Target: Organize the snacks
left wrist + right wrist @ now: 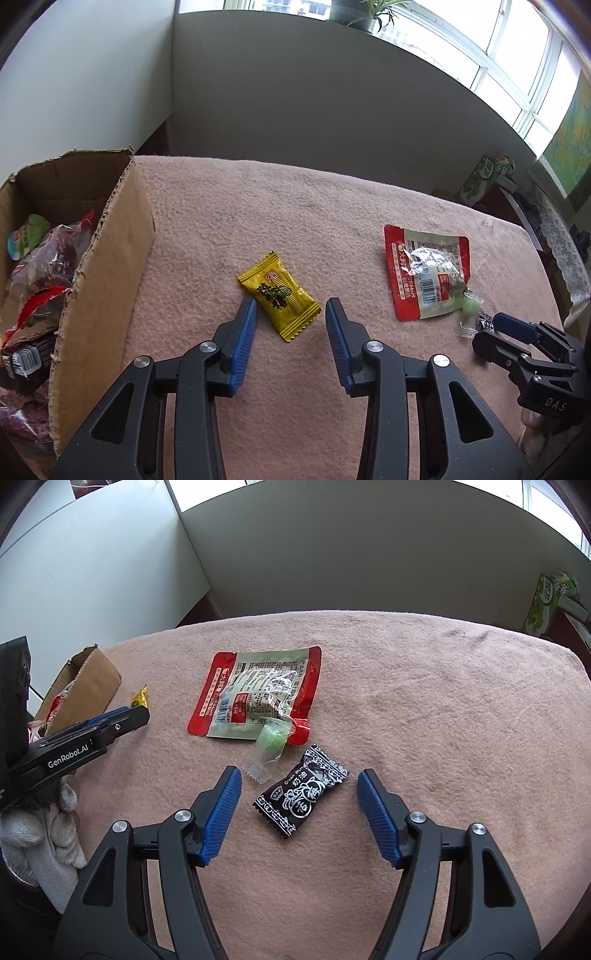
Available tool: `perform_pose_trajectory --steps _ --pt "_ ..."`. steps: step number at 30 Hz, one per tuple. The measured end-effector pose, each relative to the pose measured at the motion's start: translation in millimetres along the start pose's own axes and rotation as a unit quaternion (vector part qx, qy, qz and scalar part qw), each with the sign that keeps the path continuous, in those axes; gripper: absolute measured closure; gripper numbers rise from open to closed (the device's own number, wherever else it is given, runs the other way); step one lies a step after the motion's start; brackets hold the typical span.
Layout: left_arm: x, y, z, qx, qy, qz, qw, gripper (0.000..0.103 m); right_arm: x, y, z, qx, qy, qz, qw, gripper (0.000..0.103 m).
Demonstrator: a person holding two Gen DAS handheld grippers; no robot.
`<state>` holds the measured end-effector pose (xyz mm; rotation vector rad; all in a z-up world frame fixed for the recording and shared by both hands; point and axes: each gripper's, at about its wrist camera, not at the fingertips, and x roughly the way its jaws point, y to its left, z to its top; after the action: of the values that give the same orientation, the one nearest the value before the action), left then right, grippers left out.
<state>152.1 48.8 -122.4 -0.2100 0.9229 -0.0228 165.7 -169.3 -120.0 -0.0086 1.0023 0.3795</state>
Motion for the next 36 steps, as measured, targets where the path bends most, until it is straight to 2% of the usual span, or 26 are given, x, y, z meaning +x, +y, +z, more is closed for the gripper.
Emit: perform_pose_trajectory --steps 5,6,9,14,17,24,28,32,36 --pt "4.5 -3.9 2.5 0.005 -0.004 0.004 1.0000 0.067 2.8 6.8 0.3 -0.014 -0.001 -0.019 1.000 0.038" --pt "6.4 -3.9 4.6 0.005 -0.005 0.004 1.0000 0.071 3.2 7.0 -0.1 -0.015 -0.001 -0.021 1.000 0.039" --pt "8.9 -4.1 6.7 0.005 -0.008 0.001 1.0000 0.073 2.3 4.0 -1.1 -0.019 -0.002 -0.026 0.999 0.047" --pt "9.0 -8.7 5.7 0.017 -0.010 0.000 0.9998 0.079 -1.1 -5.3 -3.2 -0.023 -0.005 -0.032 0.999 0.068" --pt "9.3 -9.9 5.2 0.020 -0.012 0.001 0.9997 0.083 -1.7 -11.0 -2.1 -0.017 -0.005 -0.030 0.999 0.075" --pt "10.8 -12.1 4.8 0.023 -0.011 0.001 0.9997 0.084 1.0 -9.0 -0.1 -0.024 -0.008 -0.037 0.999 0.075" --pt "12.4 -10.6 4.7 0.023 -0.010 0.000 0.9997 0.084 1.4 -8.9 0.1 -0.025 -0.009 -0.035 0.999 0.072" --pt "11.3 -12.6 4.1 0.028 -0.014 0.003 0.9995 0.085 5.8 0.3 -0.6 -0.034 -0.010 -0.053 0.998 0.076" --pt "5.5 -14.7 2.3 0.034 -0.023 0.005 0.9991 0.091 4.3 -1.0 -1.8 -0.029 -0.013 -0.049 0.998 0.077"
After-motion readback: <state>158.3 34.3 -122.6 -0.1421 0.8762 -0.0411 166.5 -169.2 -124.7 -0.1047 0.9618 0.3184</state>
